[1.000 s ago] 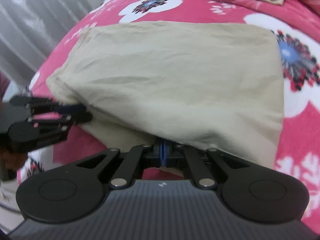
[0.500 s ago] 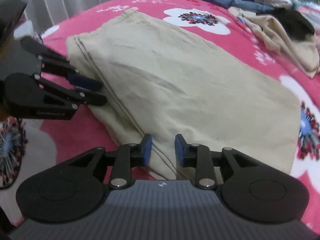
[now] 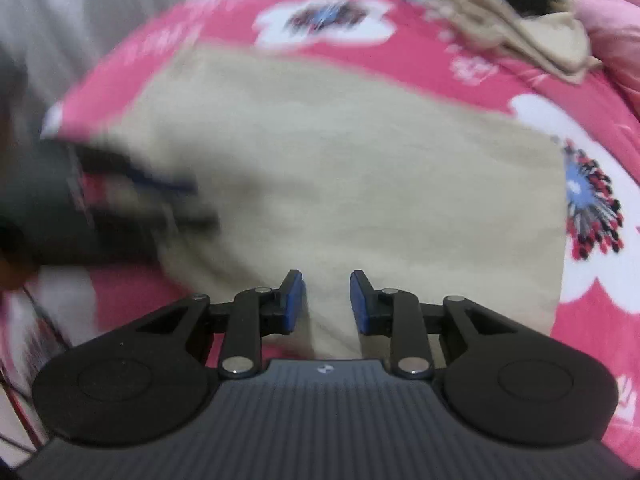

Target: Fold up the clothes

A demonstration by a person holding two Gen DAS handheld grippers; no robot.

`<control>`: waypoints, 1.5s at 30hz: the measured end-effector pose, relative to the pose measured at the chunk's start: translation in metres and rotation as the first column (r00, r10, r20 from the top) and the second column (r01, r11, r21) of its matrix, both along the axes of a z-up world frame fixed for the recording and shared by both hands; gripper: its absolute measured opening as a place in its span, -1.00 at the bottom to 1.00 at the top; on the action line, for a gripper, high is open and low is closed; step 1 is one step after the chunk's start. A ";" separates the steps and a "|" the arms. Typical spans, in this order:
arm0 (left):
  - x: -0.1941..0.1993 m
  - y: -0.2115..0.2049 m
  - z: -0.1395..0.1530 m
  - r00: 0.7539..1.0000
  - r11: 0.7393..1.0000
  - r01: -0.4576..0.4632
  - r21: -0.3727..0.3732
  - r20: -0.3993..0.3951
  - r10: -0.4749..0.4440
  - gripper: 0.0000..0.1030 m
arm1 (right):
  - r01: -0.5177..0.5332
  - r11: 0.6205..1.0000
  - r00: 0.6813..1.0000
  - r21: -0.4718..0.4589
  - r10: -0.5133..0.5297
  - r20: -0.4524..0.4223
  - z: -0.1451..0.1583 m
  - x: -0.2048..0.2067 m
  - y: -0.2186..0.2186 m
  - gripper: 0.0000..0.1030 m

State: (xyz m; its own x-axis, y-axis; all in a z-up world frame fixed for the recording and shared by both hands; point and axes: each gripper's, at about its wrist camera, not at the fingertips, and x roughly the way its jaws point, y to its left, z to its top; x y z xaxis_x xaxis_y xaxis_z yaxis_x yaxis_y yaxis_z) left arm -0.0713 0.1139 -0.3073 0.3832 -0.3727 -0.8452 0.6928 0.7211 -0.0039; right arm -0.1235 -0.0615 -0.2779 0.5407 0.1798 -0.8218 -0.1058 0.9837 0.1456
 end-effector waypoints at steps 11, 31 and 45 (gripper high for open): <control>0.050 0.048 0.018 0.952 0.951 -0.300 -0.072 -0.092 0.293 -0.56 | 0.176 0.983 0.984 -0.045 -0.177 -0.018 -0.014 0.045 -0.021 -0.50; 0.056 0.138 0.016 0.784 0.777 -0.615 -0.134 -0.214 0.583 -0.40 | -0.248 0.966 0.966 0.068 0.241 0.099 0.009 0.130 0.111 -0.50; 0.059 0.162 0.009 0.749 0.735 -0.658 -0.163 -0.243 0.616 -0.71 | -0.674 0.707 0.702 -0.213 0.703 0.111 -0.009 0.095 0.206 -0.50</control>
